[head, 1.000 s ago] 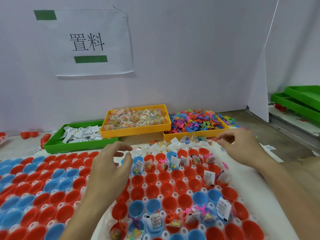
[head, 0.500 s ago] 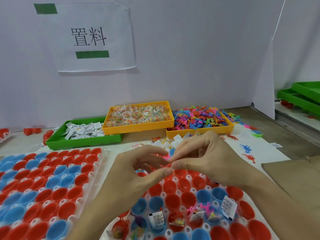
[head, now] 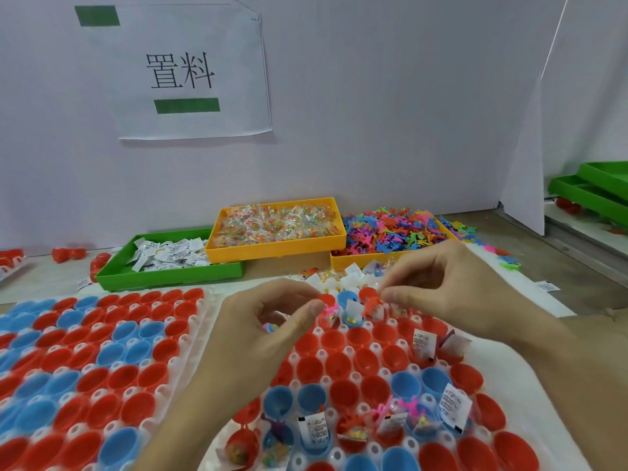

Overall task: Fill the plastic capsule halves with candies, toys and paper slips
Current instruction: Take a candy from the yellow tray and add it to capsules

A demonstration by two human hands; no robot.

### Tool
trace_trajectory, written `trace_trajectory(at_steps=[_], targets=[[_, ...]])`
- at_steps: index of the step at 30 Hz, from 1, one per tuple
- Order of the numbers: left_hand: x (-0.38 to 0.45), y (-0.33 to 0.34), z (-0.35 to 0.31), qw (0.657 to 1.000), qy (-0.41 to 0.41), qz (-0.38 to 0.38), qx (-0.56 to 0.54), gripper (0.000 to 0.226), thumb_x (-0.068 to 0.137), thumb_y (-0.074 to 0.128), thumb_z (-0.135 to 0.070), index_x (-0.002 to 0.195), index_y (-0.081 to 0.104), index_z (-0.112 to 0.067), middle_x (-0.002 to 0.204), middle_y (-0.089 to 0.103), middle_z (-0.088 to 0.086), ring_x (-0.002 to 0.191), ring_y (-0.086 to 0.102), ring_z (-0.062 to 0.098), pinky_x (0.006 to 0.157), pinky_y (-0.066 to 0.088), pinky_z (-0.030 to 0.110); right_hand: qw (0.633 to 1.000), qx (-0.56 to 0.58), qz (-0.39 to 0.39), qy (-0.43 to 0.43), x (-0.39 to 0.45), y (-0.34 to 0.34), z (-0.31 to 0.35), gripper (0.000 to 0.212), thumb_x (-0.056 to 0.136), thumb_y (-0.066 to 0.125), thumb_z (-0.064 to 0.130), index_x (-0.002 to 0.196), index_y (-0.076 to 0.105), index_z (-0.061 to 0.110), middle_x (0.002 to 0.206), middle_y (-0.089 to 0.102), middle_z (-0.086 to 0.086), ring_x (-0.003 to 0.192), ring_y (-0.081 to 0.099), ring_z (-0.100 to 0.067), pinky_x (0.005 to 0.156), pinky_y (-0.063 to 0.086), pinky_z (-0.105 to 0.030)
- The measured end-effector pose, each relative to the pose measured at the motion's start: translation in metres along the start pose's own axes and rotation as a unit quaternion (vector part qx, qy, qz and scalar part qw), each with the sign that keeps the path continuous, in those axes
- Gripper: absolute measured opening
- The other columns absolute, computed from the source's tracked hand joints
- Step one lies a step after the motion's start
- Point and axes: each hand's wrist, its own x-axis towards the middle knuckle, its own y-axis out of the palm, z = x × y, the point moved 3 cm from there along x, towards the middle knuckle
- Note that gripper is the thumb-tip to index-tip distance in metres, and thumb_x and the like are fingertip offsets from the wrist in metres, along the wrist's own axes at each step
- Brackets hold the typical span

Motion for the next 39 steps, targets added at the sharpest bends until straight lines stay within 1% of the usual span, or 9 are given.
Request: trace_trajectory(at_steps=[5, 15, 17, 21, 24, 27, 31, 34, 39], targets=[[0.002, -0.006, 0.005, 1.000, 0.002, -0.025, 0.016, 0.012, 0.082, 0.067, -0.034, 0.088, 0.074, -0.027, 0.079, 0.075, -0.003, 0.076, 0.071, 0.014, 0.068, 0.055, 0.030, 0.982, -0.126, 0.122, 0.070, -0.004, -0.011, -0.017, 0.017, 0.079, 0.083, 0.021, 0.071, 0.079, 0.036, 0.077, 0.074, 0.011, 0.069, 0.062, -0.002, 0.064, 0.046, -0.015], [0.001, -0.006, 0.006, 0.999, 0.012, -0.024, 0.047, 0.016, 0.081, 0.062, -0.042, 0.090, 0.073, -0.032, 0.081, 0.074, -0.011, 0.081, 0.071, 0.011, 0.069, 0.055, 0.025, 0.967, -0.196, 0.140, 0.080, -0.002, 0.002, -0.028, 0.013, 0.078, 0.083, 0.035, 0.075, 0.077, 0.045, 0.086, 0.067, 0.012, 0.080, 0.060, -0.009, 0.072, 0.052, -0.026], [0.001, -0.006, 0.006, 0.998, 0.013, -0.026, 0.050, 0.016, 0.082, 0.062, -0.040, 0.090, 0.073, -0.032, 0.081, 0.074, -0.010, 0.081, 0.070, 0.011, 0.069, 0.055, 0.026, 0.969, -0.198, 0.128, 0.078, -0.001, 0.002, -0.029, 0.013, 0.078, 0.084, 0.033, 0.076, 0.078, 0.044, 0.085, 0.068, 0.013, 0.079, 0.060, -0.009, 0.070, 0.052, -0.027], [0.001, -0.006, 0.008, 0.998, 0.010, -0.026, 0.060, 0.011, 0.087, 0.068, -0.021, 0.090, 0.073, -0.031, 0.080, 0.074, -0.010, 0.080, 0.070, 0.011, 0.069, 0.055, 0.029, 0.979, -0.182, 0.065, 0.065, 0.002, -0.013, -0.031, 0.013, 0.081, 0.082, 0.030, 0.077, 0.078, 0.043, 0.079, 0.069, 0.022, 0.076, 0.060, 0.000, 0.067, 0.046, -0.013], [0.000, -0.006, 0.007, 0.997, 0.008, -0.028, 0.066, 0.015, 0.088, 0.068, -0.016, 0.089, 0.073, -0.030, 0.080, 0.073, -0.011, 0.081, 0.069, 0.010, 0.069, 0.054, 0.029, 0.980, -0.181, -0.064, 0.048, 0.007, -0.035, -0.047, 0.020, 0.089, 0.073, 0.021, 0.082, 0.077, 0.040, 0.080, 0.073, 0.022, 0.080, 0.064, 0.002, 0.064, 0.045, -0.008], [0.000, -0.006, 0.008, 0.998, 0.005, -0.032, 0.061, 0.015, 0.087, 0.067, -0.017, 0.089, 0.073, -0.030, 0.080, 0.074, -0.010, 0.081, 0.069, 0.010, 0.069, 0.053, 0.032, 0.953, -0.226, -0.164, 0.113, 0.008, -0.052, -0.084, 0.020, 0.097, 0.062, 0.011, 0.103, 0.077, 0.023, 0.103, 0.075, 0.007, 0.084, 0.061, -0.004, 0.072, 0.042, -0.016], [0.001, -0.006, 0.009, 0.998, 0.007, -0.033, 0.060, 0.015, 0.086, 0.066, -0.019, 0.088, 0.073, -0.032, 0.081, 0.074, -0.011, 0.082, 0.070, 0.010, 0.069, 0.053, 0.033, 0.937, -0.264, -0.097, 0.208, 0.005, -0.050, -0.120, 0.028, 0.099, 0.057, 0.008, 0.121, 0.070, 0.019, 0.120, 0.068, -0.001, 0.085, 0.056, -0.004, 0.082, 0.041, -0.025], [0.001, -0.007, 0.010, 0.997, 0.010, -0.033, 0.070, 0.021, 0.088, 0.066, -0.014, 0.088, 0.072, -0.034, 0.081, 0.074, -0.012, 0.082, 0.069, 0.009, 0.068, 0.054, 0.030, 0.927, -0.283, -0.066, 0.239, 0.004, -0.044, -0.127, 0.031, 0.099, 0.058, 0.010, 0.128, 0.066, 0.018, 0.128, 0.063, -0.005, 0.099, 0.057, -0.015, 0.088, 0.043, -0.026], [0.002, -0.008, 0.012, 0.996, 0.017, -0.038, 0.082, 0.025, 0.088, 0.067, -0.010, 0.087, 0.072, -0.035, 0.082, 0.073, -0.014, 0.083, 0.069, 0.010, 0.066, 0.054, 0.024, 0.910, -0.310, -0.116, 0.252, 0.005, -0.046, -0.123, 0.040, 0.096, 0.064, 0.017, 0.136, 0.060, 0.018, 0.138, 0.056, -0.009, 0.121, 0.055, -0.026, 0.103, 0.044, -0.038]])
